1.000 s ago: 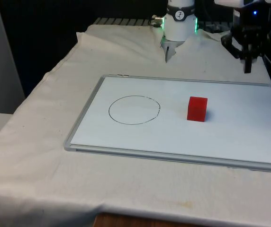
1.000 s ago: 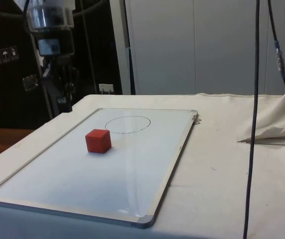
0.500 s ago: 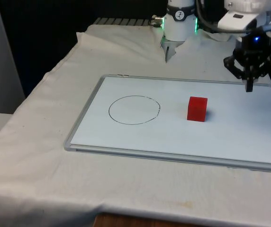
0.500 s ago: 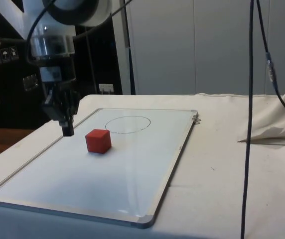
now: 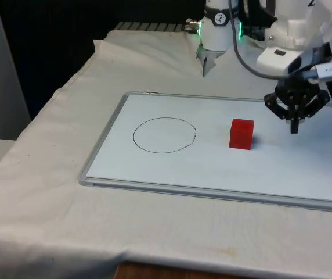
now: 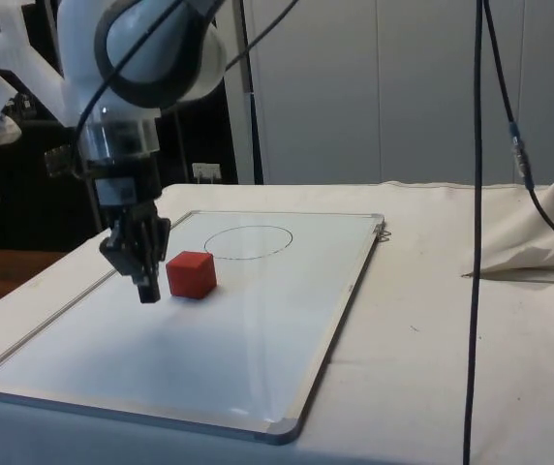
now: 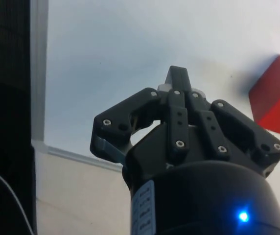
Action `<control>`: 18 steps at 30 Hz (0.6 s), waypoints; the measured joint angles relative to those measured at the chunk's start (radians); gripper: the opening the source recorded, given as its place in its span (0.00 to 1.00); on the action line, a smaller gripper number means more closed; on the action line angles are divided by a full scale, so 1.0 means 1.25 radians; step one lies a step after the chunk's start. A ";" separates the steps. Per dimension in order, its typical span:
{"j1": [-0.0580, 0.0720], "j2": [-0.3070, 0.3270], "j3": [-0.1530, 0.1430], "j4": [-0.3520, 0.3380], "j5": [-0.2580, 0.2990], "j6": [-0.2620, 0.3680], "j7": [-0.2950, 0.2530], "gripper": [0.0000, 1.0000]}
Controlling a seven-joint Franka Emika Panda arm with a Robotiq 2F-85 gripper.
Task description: Push the cube into the marked area.
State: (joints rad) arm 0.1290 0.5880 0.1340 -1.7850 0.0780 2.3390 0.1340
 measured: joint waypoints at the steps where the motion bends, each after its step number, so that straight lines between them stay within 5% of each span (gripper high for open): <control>1: 0.000 0.010 -0.001 0.000 0.000 0.009 -0.001 0.00; 18: -0.001 0.042 -0.034 -0.002 -0.035 0.024 -0.013 0.00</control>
State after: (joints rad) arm 0.1280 0.6410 0.0920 -1.7870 0.0340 2.3690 0.1180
